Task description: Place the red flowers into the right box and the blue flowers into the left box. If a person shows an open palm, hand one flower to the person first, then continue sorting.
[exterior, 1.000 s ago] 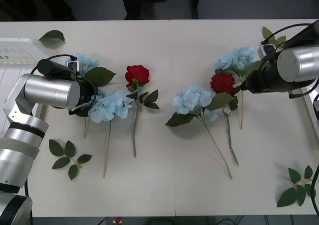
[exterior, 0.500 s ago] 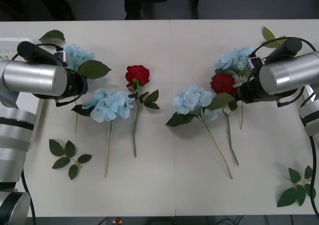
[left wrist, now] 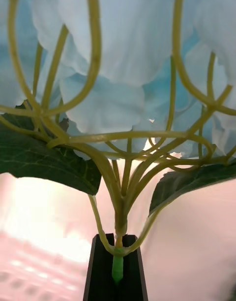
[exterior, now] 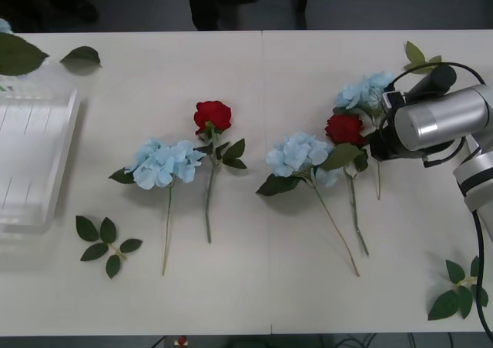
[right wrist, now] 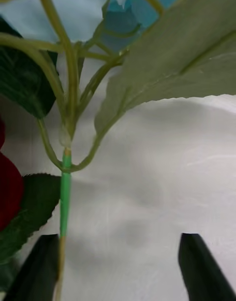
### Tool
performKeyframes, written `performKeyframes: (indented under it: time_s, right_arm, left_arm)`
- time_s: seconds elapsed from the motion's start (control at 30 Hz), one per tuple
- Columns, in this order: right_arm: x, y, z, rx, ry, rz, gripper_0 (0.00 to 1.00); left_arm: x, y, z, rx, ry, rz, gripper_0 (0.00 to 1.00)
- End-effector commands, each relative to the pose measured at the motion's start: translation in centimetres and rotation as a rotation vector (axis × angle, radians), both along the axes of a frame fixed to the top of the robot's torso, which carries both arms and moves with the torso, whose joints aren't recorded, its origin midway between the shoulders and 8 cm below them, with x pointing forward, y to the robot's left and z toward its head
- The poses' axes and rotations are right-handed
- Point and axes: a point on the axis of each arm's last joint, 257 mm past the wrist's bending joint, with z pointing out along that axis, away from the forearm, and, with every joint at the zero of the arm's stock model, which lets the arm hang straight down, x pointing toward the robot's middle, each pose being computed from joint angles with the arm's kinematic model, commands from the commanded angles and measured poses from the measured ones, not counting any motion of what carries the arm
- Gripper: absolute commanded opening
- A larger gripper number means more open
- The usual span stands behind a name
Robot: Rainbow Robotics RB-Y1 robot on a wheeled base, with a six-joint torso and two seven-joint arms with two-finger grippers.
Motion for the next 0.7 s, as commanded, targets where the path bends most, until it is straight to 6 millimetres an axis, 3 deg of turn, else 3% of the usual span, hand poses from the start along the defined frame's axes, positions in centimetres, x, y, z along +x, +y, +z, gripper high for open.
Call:
performKeyframes:
  time_s: [0.03, 0.13, 0.33, 0.47, 0.7]
  right_arm:
    - [1.7, 2.0, 2.3, 0.056, -0.062, -0.016, 0.03]
    - [1.7, 2.1, 2.3, 0.060, -0.062, -0.019, 0.00]
    - [1.8, 1.8, 2.4, 0.060, -0.064, -0.026, 0.00]
    - [1.8, 1.3, 2.9, 0.059, -0.072, -0.028, 0.00]
    - [0.9, -0.9, 7.3, 0.030, -0.094, -0.005, 0.00]
  left_arm:
    - [-2.2, 6.4, 1.3, 0.093, 0.007, 0.041, 0.00]
    - [-2.9, 10.1, 0.2, 0.137, 0.006, 0.039, 0.00]
    - [-2.8, 15.0, -3.0, 0.191, 0.004, 0.051, 0.00]
    - [-2.1, 16.5, -5.3, 0.195, -0.010, 0.068, 0.00]
    - [-1.1, 17.4, -9.3, 0.209, -0.009, 0.069, 0.00]
